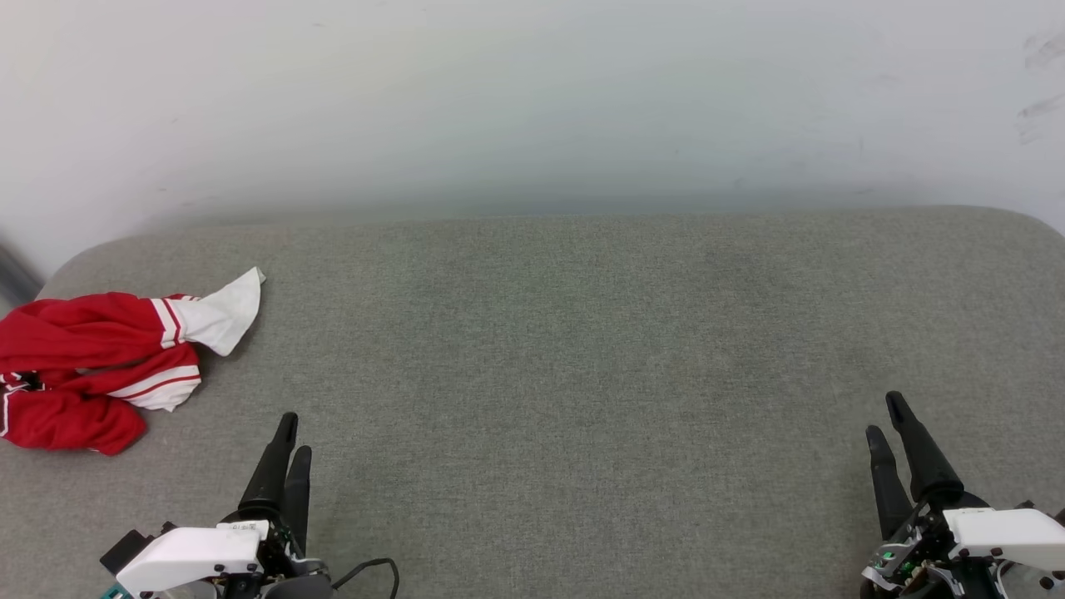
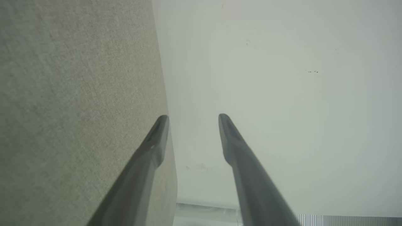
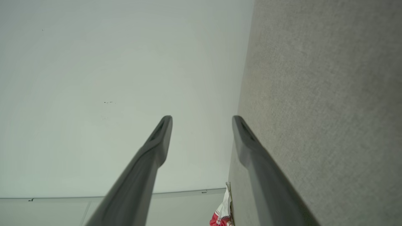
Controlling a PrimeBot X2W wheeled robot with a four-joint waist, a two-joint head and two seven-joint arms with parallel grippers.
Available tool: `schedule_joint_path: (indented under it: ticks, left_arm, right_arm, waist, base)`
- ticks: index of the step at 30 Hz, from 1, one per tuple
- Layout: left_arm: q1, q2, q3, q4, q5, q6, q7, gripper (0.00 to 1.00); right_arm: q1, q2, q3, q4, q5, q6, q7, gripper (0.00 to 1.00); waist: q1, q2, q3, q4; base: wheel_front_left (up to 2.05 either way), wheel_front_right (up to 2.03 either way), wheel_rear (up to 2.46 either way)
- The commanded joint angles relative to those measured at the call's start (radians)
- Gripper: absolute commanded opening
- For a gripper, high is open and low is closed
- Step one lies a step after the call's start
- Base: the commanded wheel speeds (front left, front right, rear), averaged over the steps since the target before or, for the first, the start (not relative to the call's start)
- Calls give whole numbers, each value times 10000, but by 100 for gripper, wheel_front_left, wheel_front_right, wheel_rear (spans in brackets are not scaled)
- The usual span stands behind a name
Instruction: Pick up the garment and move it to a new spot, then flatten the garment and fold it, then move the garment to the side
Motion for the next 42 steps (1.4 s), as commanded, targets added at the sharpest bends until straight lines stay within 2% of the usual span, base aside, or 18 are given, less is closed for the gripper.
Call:
schedule_joint_path:
  ticks: [1,8,20,32,37,42]
  left_arm:
    - [-129,23,-10,-271,106,-4,-111,100]
    - [22,26,95,-514,447,-7,-458,100]
    - [165,32,818,-543,1790,-12,-990,100]
    - [63,38,1625,-1495,4130,43,-1459,100]
    - [150,39,1344,-2353,5403,334,-1635,100]
    - [347,41,637,-3131,6874,816,-1806,100]
  right_arm:
    - [-158,-3,64,-263,-113,14,-109,100]
    - [-23,-1,148,-417,-427,15,-457,100]
    - [-64,0,-223,-367,-2038,16,-990,100]
    - [-96,0,-164,-1614,-5633,18,-1461,100]
    - [-127,1,29,-2393,-7247,18,-1639,100]
    - [-70,2,255,-2765,-8282,19,-1807,100]
  waist:
    - [0,0,3,-2]
    - [0,0,11,-9]
    - [0,0,15,-26]
    - [0,0,89,-49]
    - [0,0,138,-52]
    - [0,0,173,-64]
  base:
    - [0,0,0]
    - [0,0,0]
    - [0,0,0]
    - [0,0,0]
    - [0,0,0]
    - [0,0,0]
